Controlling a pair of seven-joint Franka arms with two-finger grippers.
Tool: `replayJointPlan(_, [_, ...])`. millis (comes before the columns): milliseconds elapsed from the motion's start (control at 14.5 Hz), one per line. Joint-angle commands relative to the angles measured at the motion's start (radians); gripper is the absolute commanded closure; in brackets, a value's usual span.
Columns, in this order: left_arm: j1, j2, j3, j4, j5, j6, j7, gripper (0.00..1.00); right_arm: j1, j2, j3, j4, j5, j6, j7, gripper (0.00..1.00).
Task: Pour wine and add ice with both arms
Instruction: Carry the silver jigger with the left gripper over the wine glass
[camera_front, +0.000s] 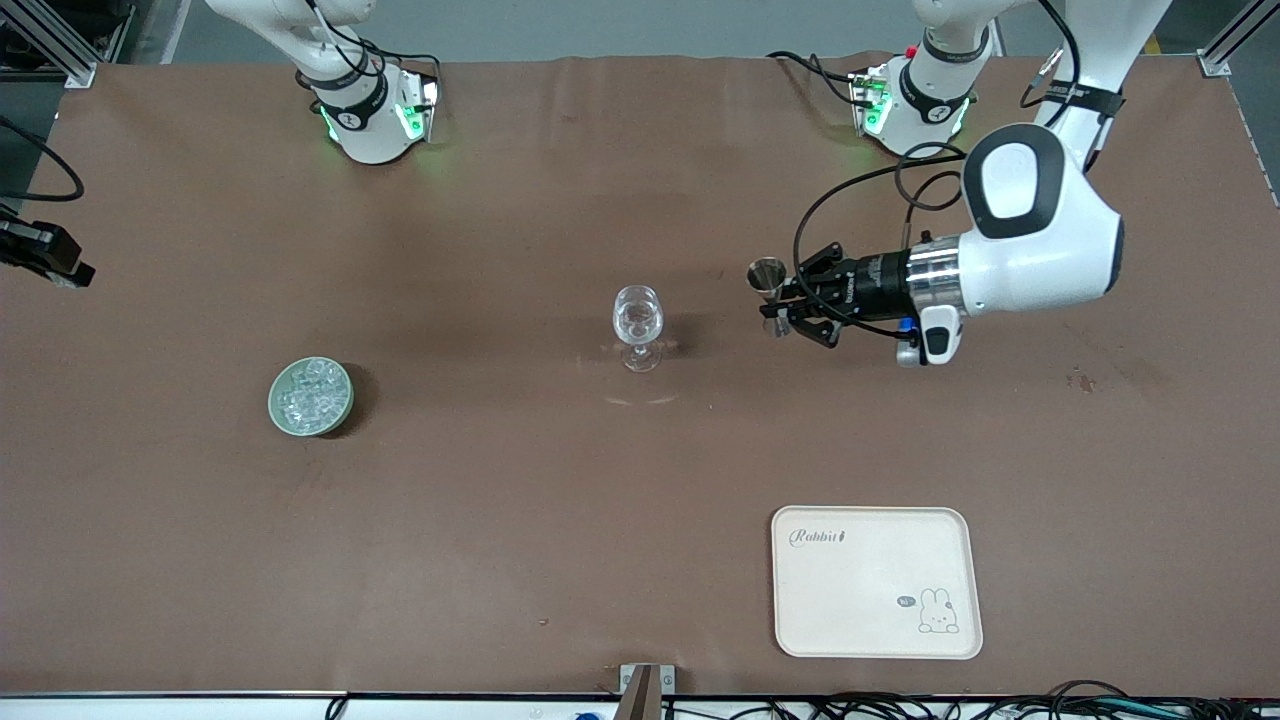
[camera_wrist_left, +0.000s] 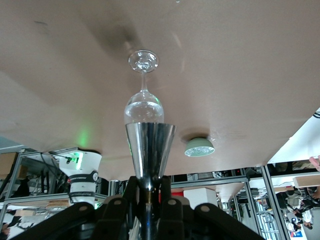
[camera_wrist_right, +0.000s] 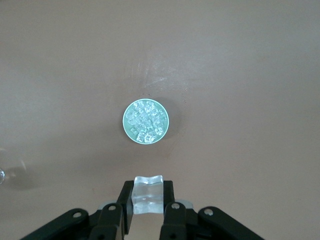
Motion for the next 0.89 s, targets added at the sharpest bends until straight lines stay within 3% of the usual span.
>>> replayJointPlan(0, [-0.002, 0.022, -0.053, -0.009, -0.001, 0.093, -0.029, 1.00, -0.007, -0.023, 0.004, -0.026, 0.006, 0.010, -0.009, 0.98])
replayJointPlan(275, [-0.021, 0.068, -0.096, -0.010, 0.003, 0.208, -0.061, 1.00, -0.007, -0.023, 0.004, -0.026, 0.006, 0.009, -0.009, 0.98])
replayJointPlan(825, [-0.111, 0.133, -0.099, -0.028, 0.014, 0.367, -0.076, 1.00, -0.007, -0.021, 0.004, -0.026, 0.006, 0.006, -0.009, 0.97])
